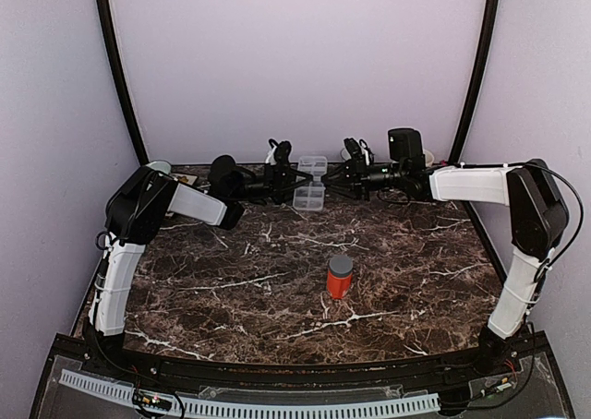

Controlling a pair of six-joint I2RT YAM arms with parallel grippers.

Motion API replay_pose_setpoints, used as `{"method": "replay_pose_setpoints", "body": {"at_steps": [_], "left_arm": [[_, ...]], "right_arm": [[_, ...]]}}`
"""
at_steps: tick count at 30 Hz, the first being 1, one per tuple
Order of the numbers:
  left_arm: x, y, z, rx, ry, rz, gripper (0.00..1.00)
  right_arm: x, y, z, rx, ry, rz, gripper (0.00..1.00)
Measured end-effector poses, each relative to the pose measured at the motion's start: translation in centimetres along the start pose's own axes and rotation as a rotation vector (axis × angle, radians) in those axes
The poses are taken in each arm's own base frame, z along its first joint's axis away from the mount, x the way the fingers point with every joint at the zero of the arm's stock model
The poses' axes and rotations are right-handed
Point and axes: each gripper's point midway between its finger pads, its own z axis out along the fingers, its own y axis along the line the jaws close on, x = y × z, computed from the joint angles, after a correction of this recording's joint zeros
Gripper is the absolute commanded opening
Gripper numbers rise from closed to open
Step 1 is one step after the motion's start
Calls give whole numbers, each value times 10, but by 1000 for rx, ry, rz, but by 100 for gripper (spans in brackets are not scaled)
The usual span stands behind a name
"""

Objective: Sort the pills into containers
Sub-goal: Open the lid of the pill container.

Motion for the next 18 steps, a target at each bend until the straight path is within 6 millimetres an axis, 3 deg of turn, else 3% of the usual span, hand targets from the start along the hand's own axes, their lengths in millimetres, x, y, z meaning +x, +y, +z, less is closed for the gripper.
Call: {"method": "replay_pose_setpoints", "body": {"at_steps": [18], "left_arm": [[3, 8, 3, -22, 1, -6, 10]], "right_arm": [[4, -8, -6, 53, 2, -5, 19]]}}
